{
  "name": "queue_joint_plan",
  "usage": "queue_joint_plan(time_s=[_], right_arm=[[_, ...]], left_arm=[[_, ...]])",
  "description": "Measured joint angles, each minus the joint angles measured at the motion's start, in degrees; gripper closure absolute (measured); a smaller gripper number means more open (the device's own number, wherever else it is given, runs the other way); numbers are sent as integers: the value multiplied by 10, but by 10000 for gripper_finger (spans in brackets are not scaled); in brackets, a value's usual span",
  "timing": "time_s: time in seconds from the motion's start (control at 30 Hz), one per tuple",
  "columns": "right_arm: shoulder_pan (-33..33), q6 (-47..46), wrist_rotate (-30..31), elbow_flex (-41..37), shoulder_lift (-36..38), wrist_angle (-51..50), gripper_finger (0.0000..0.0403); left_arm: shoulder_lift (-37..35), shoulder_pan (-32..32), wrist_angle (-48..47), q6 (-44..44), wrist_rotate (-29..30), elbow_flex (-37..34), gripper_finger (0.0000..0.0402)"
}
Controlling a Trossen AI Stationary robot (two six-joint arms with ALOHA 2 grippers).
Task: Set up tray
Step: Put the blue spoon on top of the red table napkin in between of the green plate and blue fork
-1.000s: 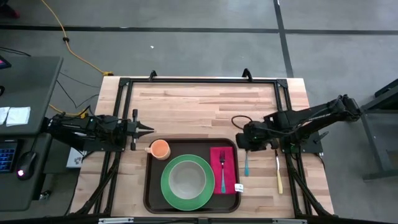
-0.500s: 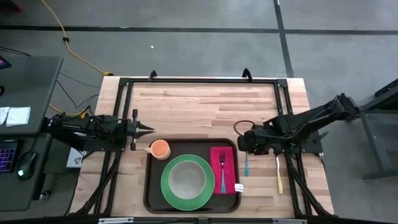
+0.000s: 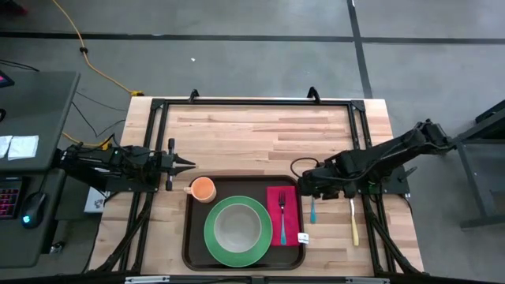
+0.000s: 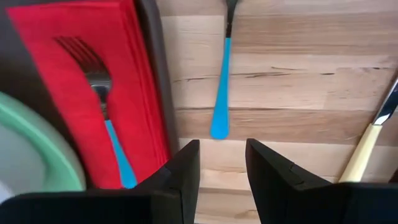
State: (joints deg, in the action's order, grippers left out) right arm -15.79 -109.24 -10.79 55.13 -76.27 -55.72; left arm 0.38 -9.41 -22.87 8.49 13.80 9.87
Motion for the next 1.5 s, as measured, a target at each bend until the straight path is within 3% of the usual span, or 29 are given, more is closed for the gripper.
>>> queue_joint_plan(time_s=[0.87,1.5], right_arm=[[80,113,8,0,-115,-2,295],[84,152,4,-1,-178,1,295]], left_arm=[[0,0,0,1,0,0,328],[0,0,-2,2,0,0,328]])
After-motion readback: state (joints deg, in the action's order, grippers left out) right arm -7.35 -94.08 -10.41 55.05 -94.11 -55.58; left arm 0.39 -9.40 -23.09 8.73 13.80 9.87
